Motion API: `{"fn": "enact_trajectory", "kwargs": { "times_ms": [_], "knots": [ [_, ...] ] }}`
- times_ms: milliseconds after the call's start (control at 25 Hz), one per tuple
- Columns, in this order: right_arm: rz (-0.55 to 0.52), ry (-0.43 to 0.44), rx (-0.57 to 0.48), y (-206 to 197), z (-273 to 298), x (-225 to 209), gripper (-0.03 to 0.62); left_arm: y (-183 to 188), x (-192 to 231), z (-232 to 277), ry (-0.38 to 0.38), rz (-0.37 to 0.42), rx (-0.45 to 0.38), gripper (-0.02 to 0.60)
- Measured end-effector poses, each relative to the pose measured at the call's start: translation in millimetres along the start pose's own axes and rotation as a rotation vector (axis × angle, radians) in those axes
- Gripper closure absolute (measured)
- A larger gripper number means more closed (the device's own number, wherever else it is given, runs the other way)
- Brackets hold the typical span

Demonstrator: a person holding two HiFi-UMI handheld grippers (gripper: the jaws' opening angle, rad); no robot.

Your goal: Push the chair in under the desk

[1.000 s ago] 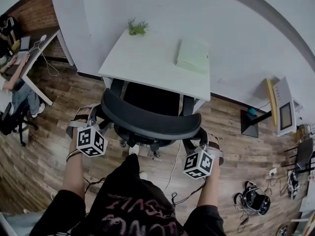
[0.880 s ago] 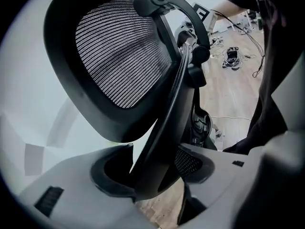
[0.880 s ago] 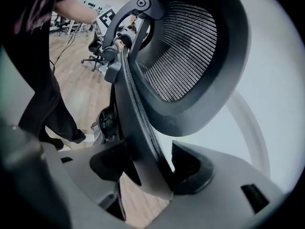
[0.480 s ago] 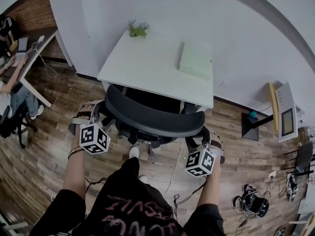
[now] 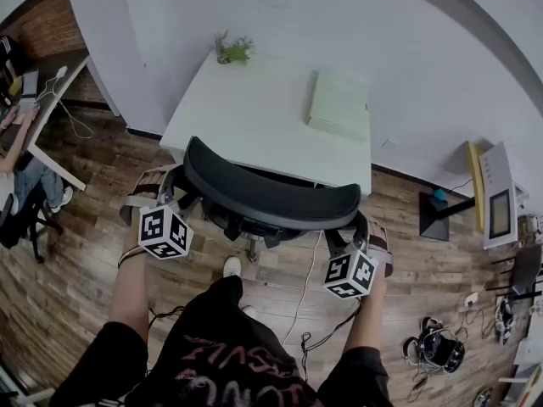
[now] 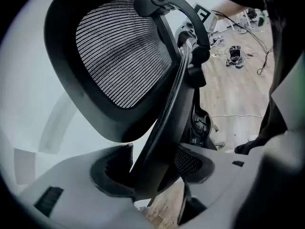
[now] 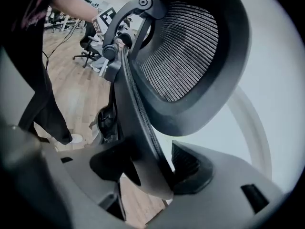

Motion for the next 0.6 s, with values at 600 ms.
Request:
{"fn": "enact_trajectory", "kwargs": {
  "times_ms": [600],
  "knots": [
    [-0.005,-0.038,0.032,-13.8,54.1,-34.1,0.319,18.8,41.0,48.5,0.009,0.011,-0.028,0.307]
  ]
}}
Point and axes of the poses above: the fingertips, and each gripper's own axes: z forward along the fingers, x to its left, y out of its top, the point moved 8 cm from there along -z, backward along the fingers, and after that the axes turned 10 degrees about -y, right-handed, at the moved point
